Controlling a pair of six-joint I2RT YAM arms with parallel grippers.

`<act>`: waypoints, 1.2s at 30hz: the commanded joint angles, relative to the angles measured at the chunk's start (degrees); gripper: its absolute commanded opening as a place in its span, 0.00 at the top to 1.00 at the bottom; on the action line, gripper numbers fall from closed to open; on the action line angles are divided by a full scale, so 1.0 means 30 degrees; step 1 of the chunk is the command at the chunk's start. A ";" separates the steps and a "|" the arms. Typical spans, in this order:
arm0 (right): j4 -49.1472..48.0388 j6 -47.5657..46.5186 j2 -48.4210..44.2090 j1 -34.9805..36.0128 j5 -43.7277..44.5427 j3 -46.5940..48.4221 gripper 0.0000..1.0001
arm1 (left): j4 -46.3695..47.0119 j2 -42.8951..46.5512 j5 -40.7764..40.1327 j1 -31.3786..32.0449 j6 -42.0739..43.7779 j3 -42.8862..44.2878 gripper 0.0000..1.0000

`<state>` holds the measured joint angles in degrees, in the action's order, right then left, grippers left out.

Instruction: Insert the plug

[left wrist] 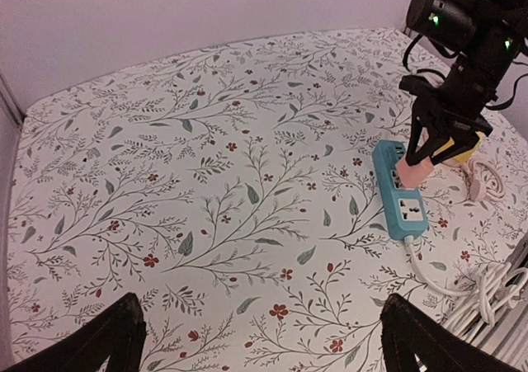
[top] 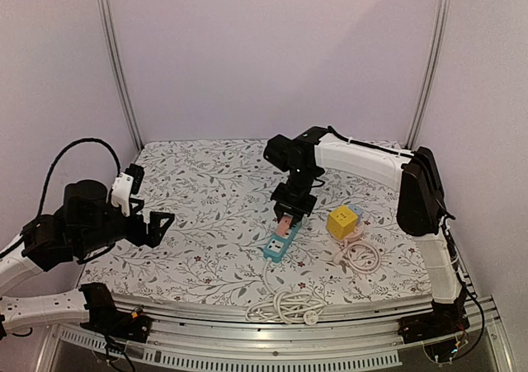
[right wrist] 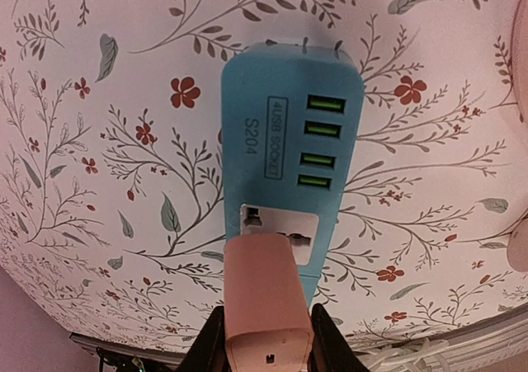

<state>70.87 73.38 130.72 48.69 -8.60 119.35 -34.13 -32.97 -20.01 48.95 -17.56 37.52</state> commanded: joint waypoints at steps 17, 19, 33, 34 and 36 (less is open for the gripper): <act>0.1531 0.1070 0.1849 -0.0132 0.1688 0.0103 1.00 | 0.0185 0.0523 -0.0098 -0.0224 0.0028 -0.0406 0.01; 0.1307 0.0976 0.2073 -0.0077 0.1534 0.0101 1.00 | 0.0153 0.0531 -0.0098 -0.0223 0.0030 -0.0406 0.01; 0.2888 0.0194 0.0983 -0.0019 0.2551 -0.1977 1.00 | 0.0143 0.0618 -0.0215 -0.0203 -0.0012 -0.0449 0.01; 0.2868 0.0137 0.0614 -0.0001 0.2531 -0.2494 1.00 | 0.0136 0.0586 -0.0240 -0.0203 -0.0017 -0.0464 0.00; 0.2889 0.0090 -0.0148 -0.0002 0.2542 -0.3258 1.00 | 0.0164 0.0536 -0.0248 -0.0203 -0.0031 -0.0464 0.01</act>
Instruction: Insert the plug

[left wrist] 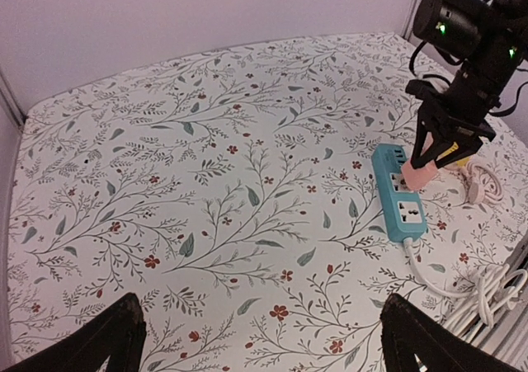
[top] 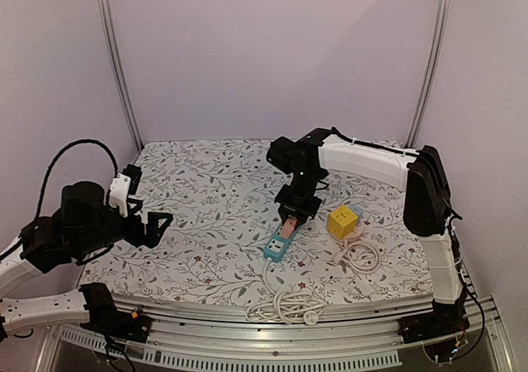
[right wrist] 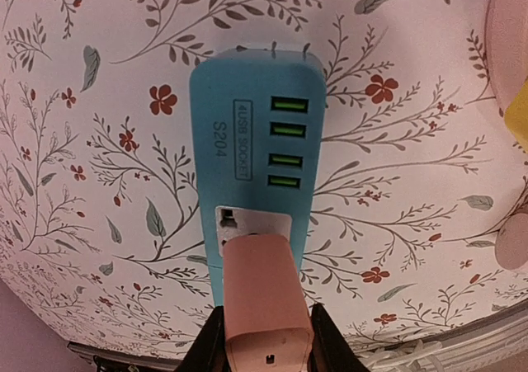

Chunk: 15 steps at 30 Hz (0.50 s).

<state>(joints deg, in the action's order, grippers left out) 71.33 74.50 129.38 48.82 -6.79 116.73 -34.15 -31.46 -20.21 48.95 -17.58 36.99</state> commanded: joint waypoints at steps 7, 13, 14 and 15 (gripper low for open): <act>0.2708 -0.1004 -0.0621 -0.0071 0.1825 -0.2856 1.00 | 0.0219 -0.0171 -0.0186 -0.0203 -0.0012 -0.0290 0.00; 0.2154 -0.2137 -0.0114 -0.0129 0.1181 0.0639 1.00 | 0.0179 -0.0148 -0.0296 -0.0203 -0.0043 -0.0290 0.01; 0.2085 -0.2126 -0.0203 -0.0148 0.1131 0.1096 1.00 | 0.0166 -0.0169 -0.0321 -0.0203 -0.0076 -0.0290 0.01; 0.2015 -0.2032 -0.0368 -0.0140 0.1059 0.1354 1.00 | 0.0185 -0.0175 -0.0339 -0.0203 -0.0085 -0.0290 0.01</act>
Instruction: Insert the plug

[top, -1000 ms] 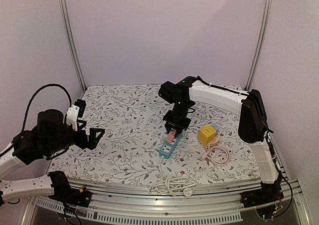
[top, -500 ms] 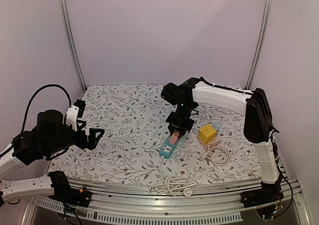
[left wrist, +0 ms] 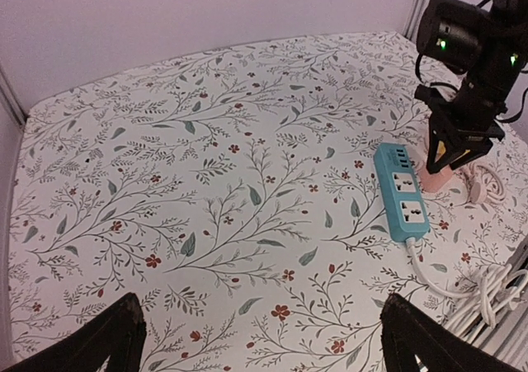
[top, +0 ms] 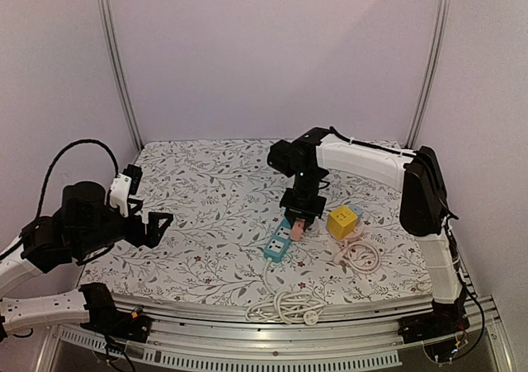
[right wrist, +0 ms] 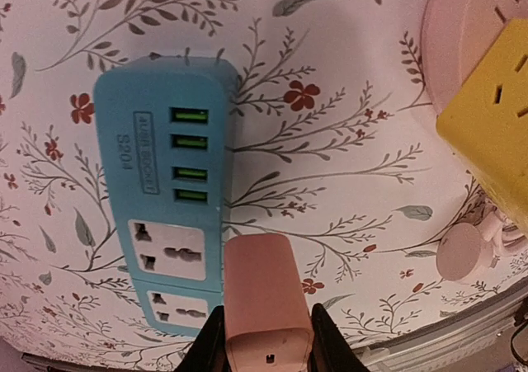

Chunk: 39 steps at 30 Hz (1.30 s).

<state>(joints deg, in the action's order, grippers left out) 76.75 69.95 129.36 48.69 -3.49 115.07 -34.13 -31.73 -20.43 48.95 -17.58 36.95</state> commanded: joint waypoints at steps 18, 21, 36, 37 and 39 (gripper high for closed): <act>-0.4704 0.0972 -0.1442 -0.0639 -0.2365 -0.0993 1.00 | 0.0337 0.0188 0.0069 -0.0144 0.0150 -0.0421 0.01; -0.5404 0.1085 -0.1798 -0.0957 -0.2540 -0.1717 1.00 | 0.0376 0.0337 0.0069 -0.0141 0.0220 -0.0473 0.00; -0.5511 0.0785 -0.1649 -0.0956 -0.3080 -0.2661 1.00 | 0.0712 0.0353 0.0355 -0.0144 0.0585 -0.0604 0.00; -0.5529 0.0791 -0.1646 -0.0938 -0.3107 -0.2659 1.00 | 0.0712 0.0311 0.0336 -0.0144 0.0587 -0.0620 0.00; -0.5611 0.0794 -0.1636 -0.0853 -0.3284 -0.2650 1.00 | 0.0713 0.0321 0.0254 -0.0144 0.0547 -0.0617 0.00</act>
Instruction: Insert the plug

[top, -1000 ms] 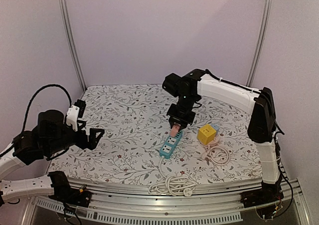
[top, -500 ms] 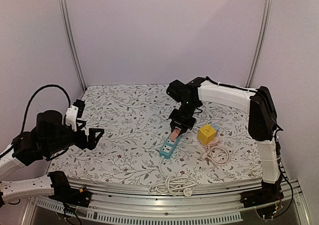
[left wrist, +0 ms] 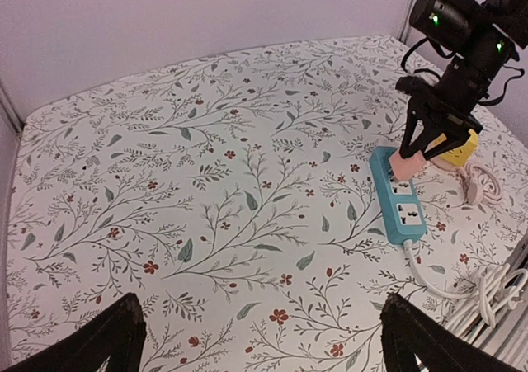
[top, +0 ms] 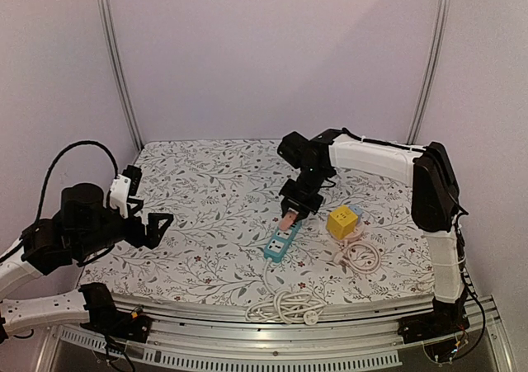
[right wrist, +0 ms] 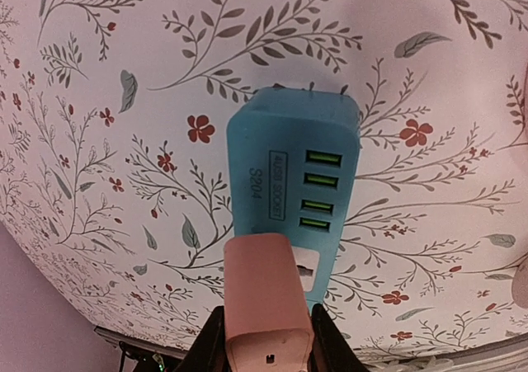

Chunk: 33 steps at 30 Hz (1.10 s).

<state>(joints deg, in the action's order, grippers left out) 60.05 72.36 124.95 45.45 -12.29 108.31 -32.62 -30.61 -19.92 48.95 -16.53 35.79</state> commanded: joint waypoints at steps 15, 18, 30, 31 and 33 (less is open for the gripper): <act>0.1188 0.0535 -0.0592 0.0467 0.0257 -0.0303 1.00 | 0.0225 0.0060 -0.0083 -0.0144 0.0209 -0.0264 0.01; 0.1136 0.0563 -0.0298 0.0482 0.0583 -0.0127 1.00 | 0.0225 0.0105 -0.0043 -0.0144 0.0223 -0.0252 0.01; 0.2299 0.0307 0.1430 0.1298 0.0702 0.1743 1.00 | 0.0231 0.0140 -0.0076 -0.0144 0.0209 -0.0270 0.00; 0.2408 0.0335 0.1465 0.1353 0.0678 0.1754 1.00 | 0.0205 0.0142 -0.0095 -0.0144 0.0213 -0.0255 0.01; 0.2779 0.0372 0.1611 0.1492 0.0707 0.1904 1.00 | 0.0185 0.0226 -0.0130 -0.0144 0.0205 -0.0270 0.01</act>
<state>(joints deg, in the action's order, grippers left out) 64.66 73.23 127.37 48.47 -10.79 112.92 -32.38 -30.37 -19.99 48.95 -16.47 35.66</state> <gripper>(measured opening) 0.266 0.995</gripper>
